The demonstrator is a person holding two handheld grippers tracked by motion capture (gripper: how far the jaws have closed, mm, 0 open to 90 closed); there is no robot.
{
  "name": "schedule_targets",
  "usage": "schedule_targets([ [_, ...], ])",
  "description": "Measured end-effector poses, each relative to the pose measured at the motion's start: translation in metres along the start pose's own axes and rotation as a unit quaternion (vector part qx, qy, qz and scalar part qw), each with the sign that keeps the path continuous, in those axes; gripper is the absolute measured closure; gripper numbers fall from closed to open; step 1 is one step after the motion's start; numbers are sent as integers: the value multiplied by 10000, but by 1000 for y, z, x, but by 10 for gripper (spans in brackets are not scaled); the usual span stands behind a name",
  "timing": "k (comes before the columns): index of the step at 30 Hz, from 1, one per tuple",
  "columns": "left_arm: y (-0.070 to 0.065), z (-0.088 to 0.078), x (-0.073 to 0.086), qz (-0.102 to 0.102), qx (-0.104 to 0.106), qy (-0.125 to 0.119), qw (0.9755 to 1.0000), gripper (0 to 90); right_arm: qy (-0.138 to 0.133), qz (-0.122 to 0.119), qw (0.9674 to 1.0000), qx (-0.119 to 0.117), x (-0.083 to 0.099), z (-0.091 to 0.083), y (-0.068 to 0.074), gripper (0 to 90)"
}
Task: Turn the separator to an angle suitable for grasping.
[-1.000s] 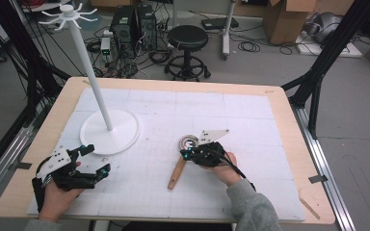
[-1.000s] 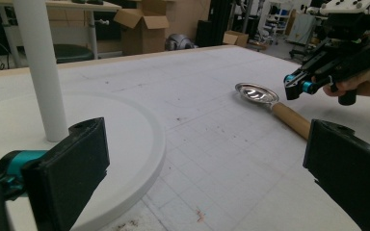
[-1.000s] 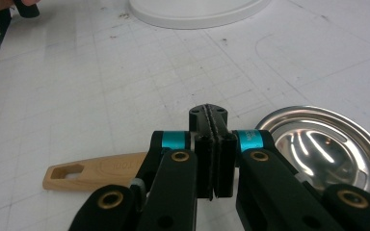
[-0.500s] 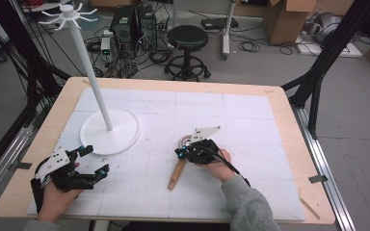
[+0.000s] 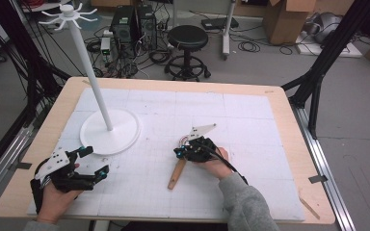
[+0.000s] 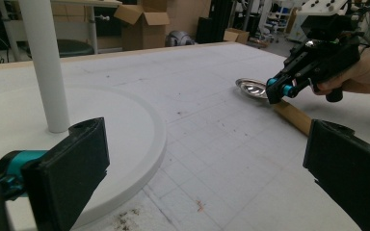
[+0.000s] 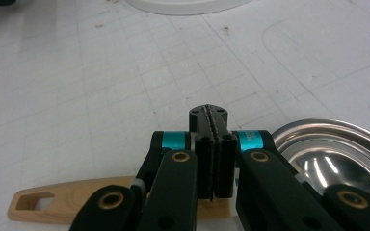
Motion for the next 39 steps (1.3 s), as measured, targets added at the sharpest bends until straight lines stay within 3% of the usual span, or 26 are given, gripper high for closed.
schedule_targets([
  [11, 0, -5, 1, -24, -24, 12, 10000, 26, 415, -65, 9990, 150, -4, 10, 0, 900],
  [17, 1, -8, 3, -34, -64, 20, 10000, 27, 485, -3, 9987, 183, -3, 13, -4, 900],
  [22, 1, -10, 3, -47, -80, 17, 10000, 27, 480, -103, 9984, 270, -3, 13, -4, 900],
  [39, 2, -11, 3, -56, -60, 23, 10000, 27, 632, -141, 9969, 446, -1, 11, 0, 900],
])
Point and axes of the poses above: each handheld gripper's, and its own axes: z roughly forward along the jaws, x roughly out of its underside, y roughly to its left, the point moved 3 cm from there along z, roughly forward along the jaws, and after that the axes turned 8 degrees about z, right-handed, at the moved point
